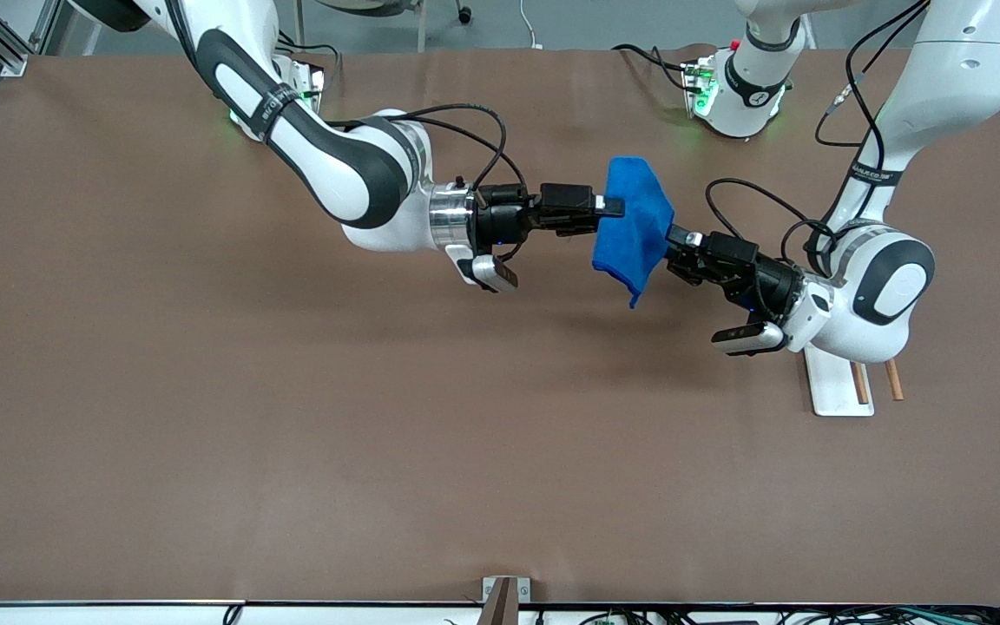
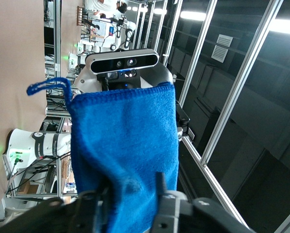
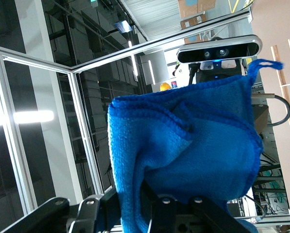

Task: Right arm passes towel to left arm to hang
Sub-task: 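Grasp the hanging towel's other edge with the left gripper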

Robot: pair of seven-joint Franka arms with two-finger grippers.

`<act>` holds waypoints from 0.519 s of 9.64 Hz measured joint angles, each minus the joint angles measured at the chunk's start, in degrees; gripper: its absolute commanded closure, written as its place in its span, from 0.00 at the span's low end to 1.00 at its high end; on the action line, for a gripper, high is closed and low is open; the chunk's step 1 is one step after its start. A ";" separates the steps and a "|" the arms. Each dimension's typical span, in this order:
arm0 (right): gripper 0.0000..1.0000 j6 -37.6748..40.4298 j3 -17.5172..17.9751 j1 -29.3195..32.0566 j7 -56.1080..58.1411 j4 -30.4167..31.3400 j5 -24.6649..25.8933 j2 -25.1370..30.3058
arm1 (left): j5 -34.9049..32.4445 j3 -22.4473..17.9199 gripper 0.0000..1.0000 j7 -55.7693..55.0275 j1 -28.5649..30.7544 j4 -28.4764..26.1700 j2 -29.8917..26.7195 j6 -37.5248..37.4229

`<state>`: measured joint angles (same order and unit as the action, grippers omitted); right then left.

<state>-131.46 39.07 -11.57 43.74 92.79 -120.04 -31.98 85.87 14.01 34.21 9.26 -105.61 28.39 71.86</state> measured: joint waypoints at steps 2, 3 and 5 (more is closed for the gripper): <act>1.00 -0.02 0.00 -0.02 0.30 0.00 -0.03 0.00 | 0.00 -0.01 1.00 -0.28 0.16 0.01 -0.04 0.00; 1.00 -0.02 0.00 -0.02 0.40 0.00 -0.05 0.00 | 0.02 -0.01 1.00 -0.90 0.16 0.04 -0.07 0.00; 1.00 -0.02 0.00 -0.02 0.46 0.00 -0.07 0.00 | 0.06 -0.01 1.00 -2.68 0.20 0.53 -0.18 0.00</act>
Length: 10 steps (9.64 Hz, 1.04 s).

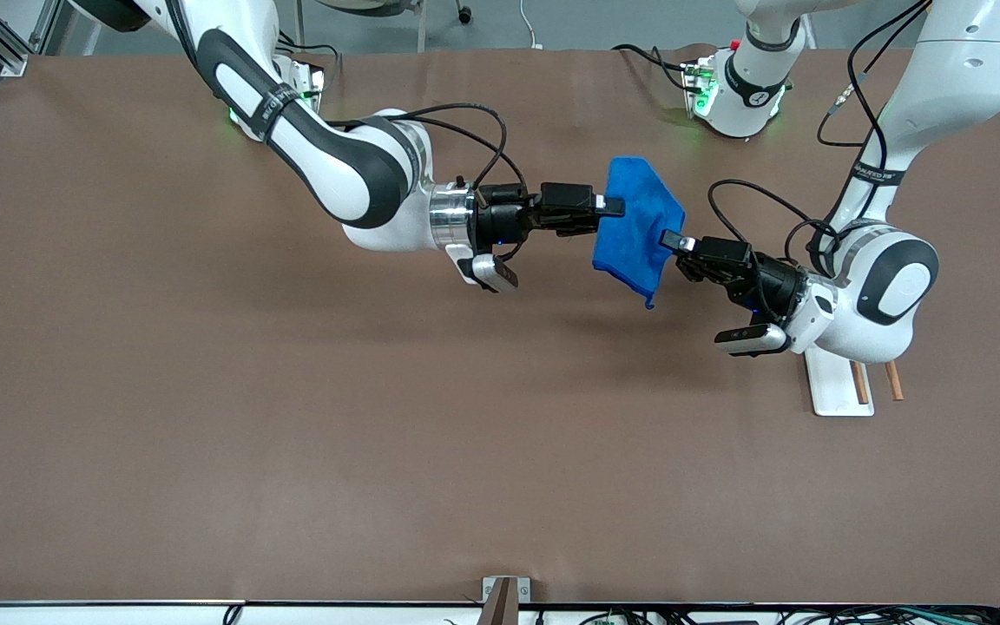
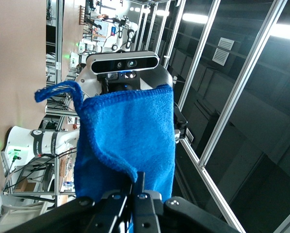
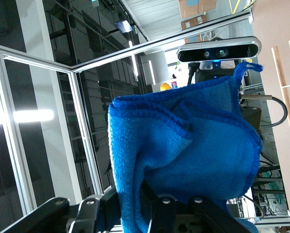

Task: Right arm passes towel to left arm to hang
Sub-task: 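Grasp the hanging towel's other edge with the left gripper, then open the right gripper while the left gripper carries the towel away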

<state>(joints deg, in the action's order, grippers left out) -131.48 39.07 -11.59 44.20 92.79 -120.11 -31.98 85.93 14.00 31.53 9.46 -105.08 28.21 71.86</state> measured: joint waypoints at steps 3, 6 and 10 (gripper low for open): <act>0.00 -0.23 0.01 0.00 0.02 0.00 -0.11 -0.01 | 0.03 -0.11 1.00 -3.89 0.28 1.49 -0.36 0.00; 0.00 -11.26 1.13 0.58 -0.08 -0.63 -0.30 0.01 | -4.81 -0.43 1.00 -17.53 3.49 6.49 -3.15 0.01; 0.00 -18.67 0.85 8.03 -1.09 -0.28 23.98 -0.17 | -14.91 -1.25 1.00 -26.29 7.46 9.18 -4.50 0.32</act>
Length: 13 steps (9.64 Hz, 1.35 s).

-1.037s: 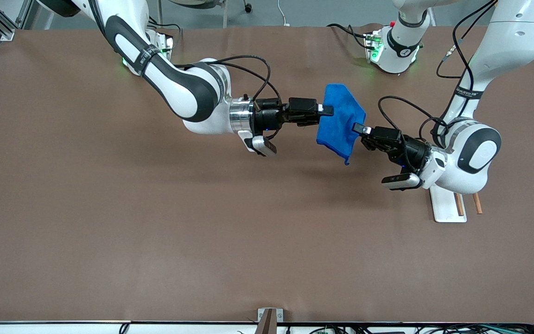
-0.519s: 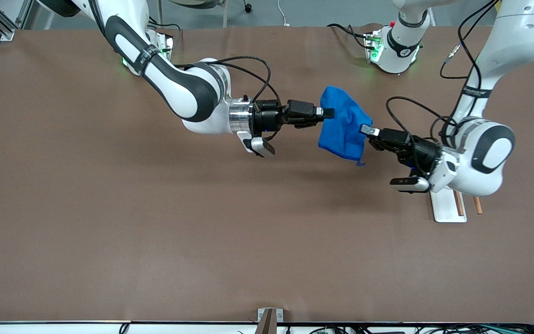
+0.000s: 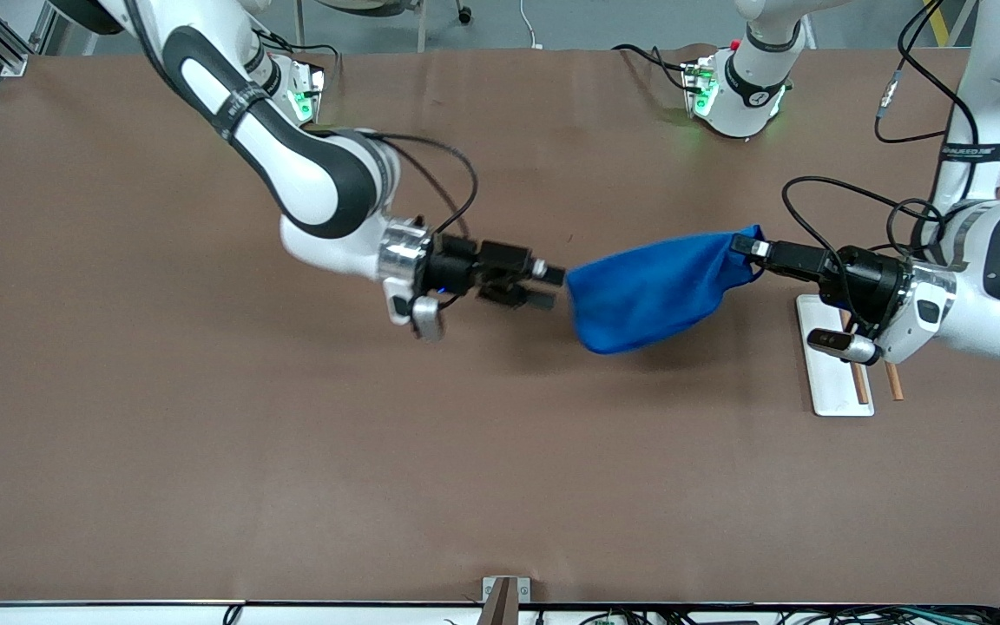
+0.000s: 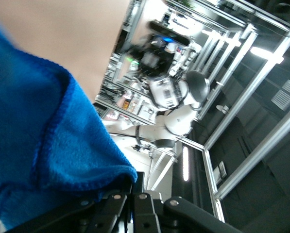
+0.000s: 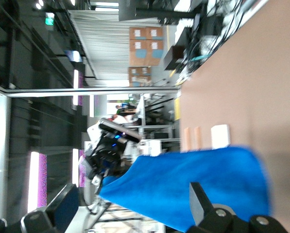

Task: Right arm passes towel to left arm to hang
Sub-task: 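Open the right gripper while the left gripper carries the towel away, then drape the towel over the wooden bars while the right gripper withdraws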

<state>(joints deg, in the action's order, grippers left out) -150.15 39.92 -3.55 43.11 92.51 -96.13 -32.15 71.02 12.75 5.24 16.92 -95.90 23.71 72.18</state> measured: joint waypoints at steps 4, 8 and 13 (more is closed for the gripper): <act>0.00 2.27 -11.10 2.95 0.16 2.08 31.38 -0.63 | -19.68 -0.46 1.00 -6.09 3.41 6.87 -0.04 3.58; 0.00 17.64 -24.07 3.52 -1.78 1.95 55.98 2.31 | -38.77 -0.47 1.00 -7.72 3.46 11.91 -0.04 8.78; 0.00 31.48 -27.03 3.53 -31.79 2.03 81.14 11.16 | -52.69 -1.04 1.00 -9.81 5.51 14.28 -0.02 11.61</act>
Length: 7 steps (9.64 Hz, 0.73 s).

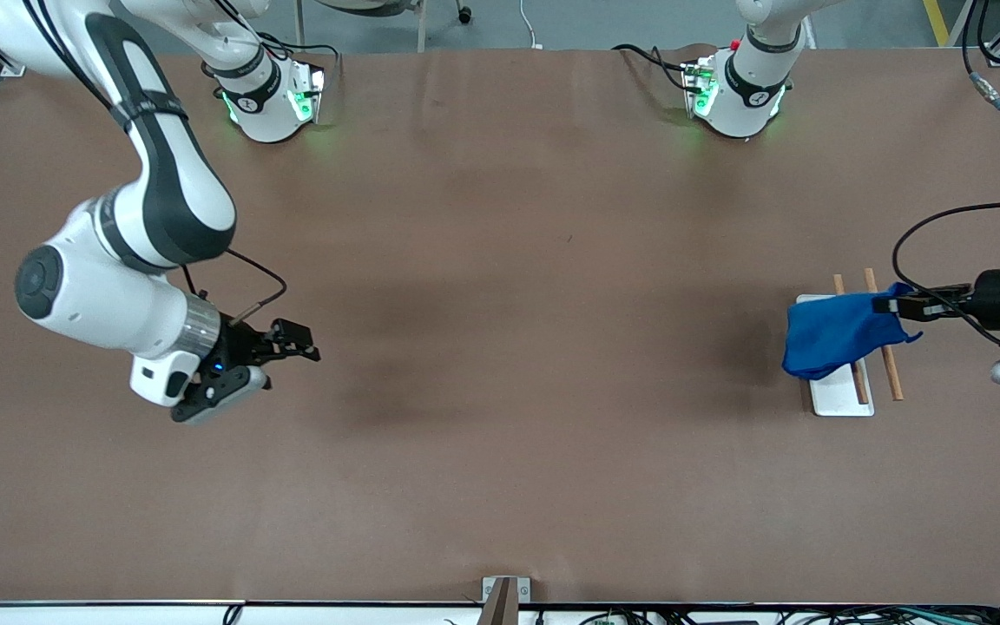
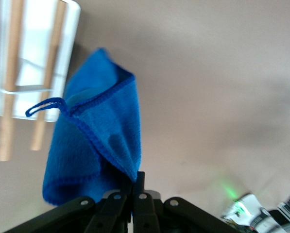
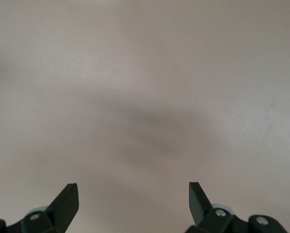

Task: Right arm passes towel to left arm to hang
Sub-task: 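Drape the towel over the wooden bars while the right gripper withdraws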

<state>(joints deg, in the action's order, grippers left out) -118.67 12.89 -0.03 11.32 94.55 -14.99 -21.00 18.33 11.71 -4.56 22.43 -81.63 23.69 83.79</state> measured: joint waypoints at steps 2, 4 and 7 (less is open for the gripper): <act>0.00 3.38 -3.57 0.09 -7.96 0.32 1.90 3.07 | -4.36 -0.05 1.00 1.43 1.97 0.60 0.33 0.34; 0.00 4.73 -6.78 0.23 -14.66 0.46 8.27 6.34 | -9.18 -0.09 1.00 6.17 3.88 0.66 0.84 1.22; 0.00 12.31 -7.21 0.10 -29.76 0.45 17.24 12.56 | -15.63 -0.14 0.99 18.11 8.22 0.70 2.44 5.05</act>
<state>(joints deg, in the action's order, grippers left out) -106.36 5.68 0.08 -18.44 94.99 2.24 -8.43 2.70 11.56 13.54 30.65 -80.93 26.13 88.84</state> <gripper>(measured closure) 0.000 0.978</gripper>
